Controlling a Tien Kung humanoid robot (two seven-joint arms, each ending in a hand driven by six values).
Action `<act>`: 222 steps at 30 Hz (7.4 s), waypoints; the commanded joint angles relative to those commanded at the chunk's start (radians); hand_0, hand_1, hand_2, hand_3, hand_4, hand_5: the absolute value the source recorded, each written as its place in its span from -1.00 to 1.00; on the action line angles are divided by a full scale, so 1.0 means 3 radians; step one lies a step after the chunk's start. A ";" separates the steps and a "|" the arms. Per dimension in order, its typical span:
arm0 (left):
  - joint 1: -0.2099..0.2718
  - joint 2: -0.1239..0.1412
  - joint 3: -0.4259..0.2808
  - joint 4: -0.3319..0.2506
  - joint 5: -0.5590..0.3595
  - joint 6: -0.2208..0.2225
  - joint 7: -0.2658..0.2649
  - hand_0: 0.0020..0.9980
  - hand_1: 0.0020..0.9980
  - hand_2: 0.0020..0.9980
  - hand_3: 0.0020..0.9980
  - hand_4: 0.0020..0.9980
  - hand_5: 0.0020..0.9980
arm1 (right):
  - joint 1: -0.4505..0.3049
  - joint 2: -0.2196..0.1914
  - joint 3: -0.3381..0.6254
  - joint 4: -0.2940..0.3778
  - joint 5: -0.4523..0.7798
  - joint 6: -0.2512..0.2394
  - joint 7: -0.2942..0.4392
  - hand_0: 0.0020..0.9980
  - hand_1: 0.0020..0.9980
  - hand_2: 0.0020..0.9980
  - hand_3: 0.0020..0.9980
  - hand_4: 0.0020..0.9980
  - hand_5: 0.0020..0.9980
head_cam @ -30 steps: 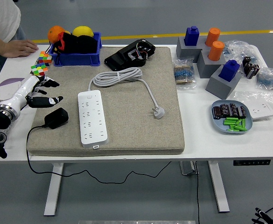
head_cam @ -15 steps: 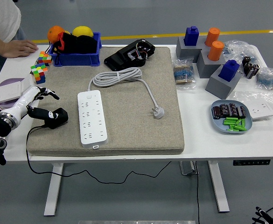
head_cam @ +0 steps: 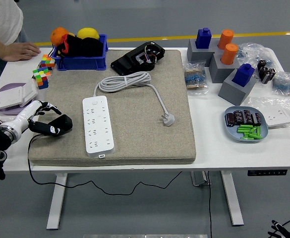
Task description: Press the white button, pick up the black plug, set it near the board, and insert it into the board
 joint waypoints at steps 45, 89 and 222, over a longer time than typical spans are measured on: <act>-0.0023 -0.0035 0.0144 0.0122 0.0028 0.0303 -0.0247 -0.38 -0.15 -0.24 -0.04 0.62 -1.00 | -0.0009 -0.0015 -0.0077 0.0000 0.0034 -0.0015 0.0002 0.45 0.22 0.11 0.33 0.48 0.00; -0.0977 0.0375 0.1590 -0.0082 0.0060 0.0296 -0.0211 -0.34 -0.20 -0.27 -0.04 0.54 -1.00 | 0.0020 -0.0032 -0.0050 0.0000 0.0058 -0.0020 0.0011 0.45 0.21 0.10 0.32 0.48 -0.01; 0.0125 -0.0726 -0.1351 -0.0405 0.0247 0.1120 -0.0904 0.51 0.56 0.55 0.26 0.61 -0.98 | 0.0187 -0.0091 -0.0464 0.0040 0.0305 0.0030 0.0020 0.45 0.22 0.11 0.33 0.48 -0.01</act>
